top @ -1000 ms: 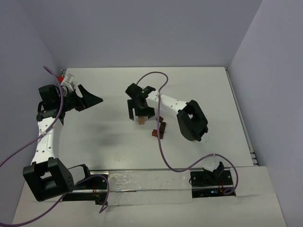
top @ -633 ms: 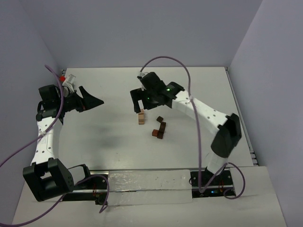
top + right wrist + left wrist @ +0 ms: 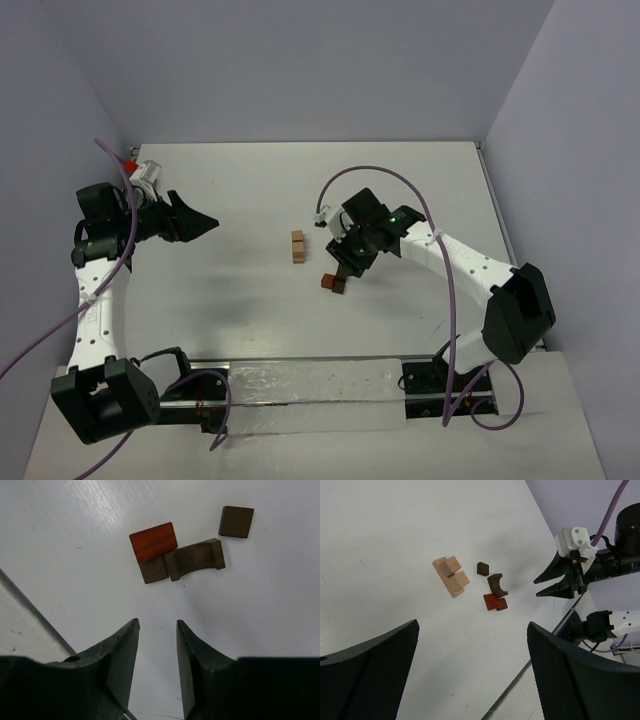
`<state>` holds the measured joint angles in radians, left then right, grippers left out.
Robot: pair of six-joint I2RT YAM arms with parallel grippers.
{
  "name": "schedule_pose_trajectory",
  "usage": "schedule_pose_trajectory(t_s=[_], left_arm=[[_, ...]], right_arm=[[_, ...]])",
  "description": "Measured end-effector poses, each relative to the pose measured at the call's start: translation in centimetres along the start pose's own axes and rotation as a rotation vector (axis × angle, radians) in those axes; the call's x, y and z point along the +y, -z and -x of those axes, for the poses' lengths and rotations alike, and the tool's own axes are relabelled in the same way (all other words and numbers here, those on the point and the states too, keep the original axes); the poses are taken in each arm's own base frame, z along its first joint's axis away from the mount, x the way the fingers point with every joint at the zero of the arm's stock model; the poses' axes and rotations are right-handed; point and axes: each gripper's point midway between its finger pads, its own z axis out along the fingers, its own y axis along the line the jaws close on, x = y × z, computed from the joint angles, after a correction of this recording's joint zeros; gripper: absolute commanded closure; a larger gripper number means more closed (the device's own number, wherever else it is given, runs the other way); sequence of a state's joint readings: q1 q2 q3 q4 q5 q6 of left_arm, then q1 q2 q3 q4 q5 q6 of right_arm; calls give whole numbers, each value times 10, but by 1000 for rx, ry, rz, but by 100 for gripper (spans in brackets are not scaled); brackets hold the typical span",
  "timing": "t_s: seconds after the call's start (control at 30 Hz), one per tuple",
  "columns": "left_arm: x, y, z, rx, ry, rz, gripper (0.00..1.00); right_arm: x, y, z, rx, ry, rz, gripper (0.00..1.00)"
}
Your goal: Build the wood block tower
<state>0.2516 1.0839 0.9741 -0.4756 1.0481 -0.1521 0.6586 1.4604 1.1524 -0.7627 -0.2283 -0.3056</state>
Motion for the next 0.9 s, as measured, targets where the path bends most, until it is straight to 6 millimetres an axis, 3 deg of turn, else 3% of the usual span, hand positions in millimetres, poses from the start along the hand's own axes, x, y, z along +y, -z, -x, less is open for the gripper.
schedule_pose_trajectory(t_s=[0.23,0.53,0.9], left_arm=[[2,-1,1,-2,-4,15,6],[-1,-4,-1,5,-13,6,7],[0,-6,-2,11,-9,5,7]], right_arm=[[-2,-12,2,1,60,24,62],[-5,-48,-18,117,87,69,60],[-10,-66,-22,150,109,78,59]])
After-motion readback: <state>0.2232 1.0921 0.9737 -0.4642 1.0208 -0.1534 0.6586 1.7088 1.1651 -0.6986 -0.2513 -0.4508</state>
